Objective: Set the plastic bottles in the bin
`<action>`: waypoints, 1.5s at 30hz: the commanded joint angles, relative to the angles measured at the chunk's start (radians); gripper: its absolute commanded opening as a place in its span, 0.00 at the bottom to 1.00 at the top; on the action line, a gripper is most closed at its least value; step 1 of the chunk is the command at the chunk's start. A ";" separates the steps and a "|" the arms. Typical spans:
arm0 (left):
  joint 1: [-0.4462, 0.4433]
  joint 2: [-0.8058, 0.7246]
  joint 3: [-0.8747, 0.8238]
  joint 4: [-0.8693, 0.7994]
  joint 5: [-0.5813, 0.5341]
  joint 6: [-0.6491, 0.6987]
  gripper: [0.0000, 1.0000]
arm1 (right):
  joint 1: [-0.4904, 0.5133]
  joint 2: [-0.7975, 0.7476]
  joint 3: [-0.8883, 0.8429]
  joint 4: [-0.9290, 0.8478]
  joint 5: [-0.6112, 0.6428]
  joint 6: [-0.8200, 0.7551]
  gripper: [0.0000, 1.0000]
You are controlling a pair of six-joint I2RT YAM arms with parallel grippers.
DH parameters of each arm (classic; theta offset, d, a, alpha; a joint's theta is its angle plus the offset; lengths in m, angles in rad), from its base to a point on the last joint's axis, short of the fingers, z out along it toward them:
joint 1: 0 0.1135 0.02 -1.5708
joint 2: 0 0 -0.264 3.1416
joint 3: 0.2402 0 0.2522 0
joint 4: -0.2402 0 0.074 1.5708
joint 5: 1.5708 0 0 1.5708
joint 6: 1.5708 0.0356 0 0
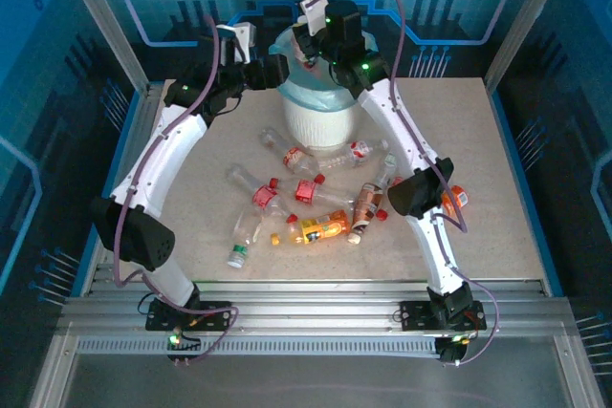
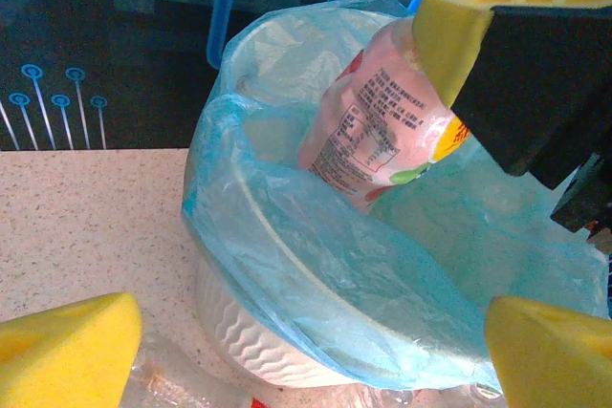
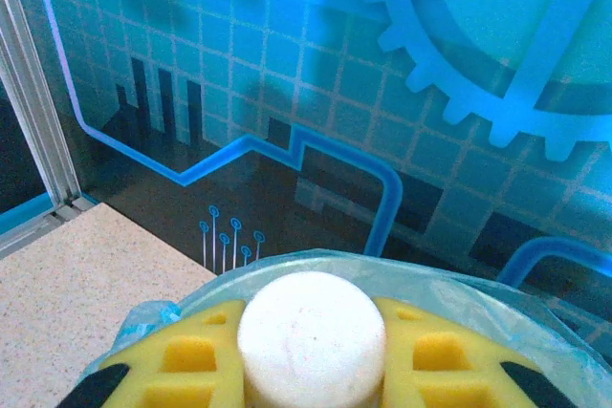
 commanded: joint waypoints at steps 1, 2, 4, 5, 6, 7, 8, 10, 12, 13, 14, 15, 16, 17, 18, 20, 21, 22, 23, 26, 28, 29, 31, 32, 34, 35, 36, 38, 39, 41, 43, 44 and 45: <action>0.014 -0.036 -0.004 0.025 0.031 -0.023 0.93 | 0.009 0.005 0.005 -0.010 0.002 0.017 0.37; 0.015 -0.035 0.000 0.023 0.033 -0.023 0.93 | 0.008 0.003 0.005 -0.011 0.001 0.020 0.47; 0.014 -0.036 0.004 0.022 0.035 -0.025 0.93 | 0.009 -0.003 0.005 -0.008 -0.007 0.025 0.51; 0.014 -0.038 0.002 0.022 0.035 -0.025 0.93 | 0.010 -0.006 0.005 -0.005 -0.010 0.028 0.51; 0.014 -0.042 -0.002 0.023 0.035 -0.026 0.93 | 0.009 -0.009 0.006 -0.002 -0.011 0.031 0.52; 0.014 -0.045 -0.005 0.023 0.033 -0.027 0.93 | 0.011 -0.011 0.005 0.001 -0.012 0.032 0.56; 0.015 -0.049 -0.012 0.025 0.033 -0.027 0.93 | 0.011 -0.013 0.005 0.005 -0.011 0.035 0.64; 0.014 -0.058 -0.023 0.025 0.025 -0.030 0.93 | 0.011 -0.016 0.005 0.012 -0.007 0.040 0.64; 0.014 -0.067 -0.034 0.025 0.023 -0.031 0.93 | 0.011 -0.022 0.007 0.017 -0.014 0.047 0.62; 0.016 -0.070 -0.038 0.023 0.022 -0.033 0.93 | 0.011 -0.025 0.007 0.018 -0.020 0.050 0.61; 0.015 -0.072 -0.041 0.023 0.021 -0.031 0.93 | 0.011 -0.028 0.007 0.018 -0.027 0.052 0.61; 0.014 -0.076 -0.042 0.020 0.019 -0.031 0.93 | 0.012 -0.030 0.007 0.018 -0.032 0.056 0.60; 0.015 -0.078 -0.042 0.015 0.019 -0.030 0.93 | 0.012 -0.033 0.007 0.017 -0.037 0.062 0.60; 0.014 -0.081 -0.041 0.012 0.018 -0.028 0.93 | 0.012 -0.036 0.007 0.016 -0.040 0.063 0.60; 0.014 -0.084 -0.040 0.009 0.018 -0.029 0.93 | 0.013 -0.037 0.007 0.012 -0.043 0.067 0.60; 0.015 -0.091 -0.040 0.006 0.022 -0.032 0.93 | 0.016 -0.036 0.007 0.002 -0.047 0.072 0.60; 0.014 -0.094 -0.041 0.003 0.025 -0.034 0.93 | 0.018 -0.063 0.008 -0.004 -0.049 0.074 0.60; 0.014 -0.097 -0.041 -0.001 0.028 -0.036 0.92 | 0.020 -0.073 0.007 -0.014 -0.050 0.075 0.60; 0.014 -0.102 -0.040 -0.008 0.032 -0.036 0.93 | 0.023 -0.082 0.008 -0.021 -0.050 0.077 0.60; 0.014 -0.115 -0.042 -0.025 0.046 -0.039 0.92 | 0.029 -0.115 0.008 -0.057 -0.046 0.100 0.60; 0.013 -0.127 -0.052 -0.033 0.057 -0.041 0.91 | 0.031 -0.140 0.006 -0.088 -0.043 0.135 0.60; 0.011 -0.137 -0.063 -0.036 0.058 -0.044 0.91 | 0.032 -0.157 0.003 -0.113 -0.046 0.160 0.60; 0.010 -0.156 -0.088 -0.033 0.064 -0.048 0.90 | 0.032 -0.186 -0.013 -0.146 -0.048 0.193 0.60; 0.008 -0.168 -0.104 -0.034 0.065 -0.052 0.90 | 0.032 -0.205 -0.026 -0.163 -0.051 0.210 0.60; 0.000 -0.190 -0.135 -0.032 0.065 -0.050 0.90 | 0.034 -0.245 -0.067 -0.187 -0.062 0.233 0.60; -0.005 -0.203 -0.151 -0.032 0.066 -0.046 0.89 | 0.034 -0.269 -0.094 -0.198 -0.069 0.245 0.60; -0.011 -0.217 -0.170 -0.031 0.065 -0.040 0.89 | 0.035 -0.295 -0.125 -0.206 -0.082 0.254 0.60; -0.024 -0.244 -0.209 -0.031 0.061 -0.030 0.89 | 0.037 -0.351 -0.202 -0.215 -0.117 0.265 0.60; -0.030 -0.257 -0.229 -0.030 0.057 -0.024 0.89 | 0.038 -0.382 -0.247 -0.215 -0.141 0.267 0.60; -0.042 -0.288 -0.278 -0.032 0.046 -0.019 0.89 | 0.044 -0.441 -0.334 -0.205 -0.195 0.260 0.61; -0.050 -0.334 -0.343 -0.034 0.030 -0.019 0.89 | 0.057 -0.516 -0.455 -0.179 -0.273 0.228 0.61; -0.057 -0.356 -0.376 -0.035 0.021 -0.021 0.89 | 0.068 -0.549 -0.508 -0.169 -0.299 0.209 0.61; -0.061 -0.379 -0.407 -0.036 0.011 -0.021 0.88 | 0.081 -0.580 -0.557 -0.160 -0.319 0.182 0.61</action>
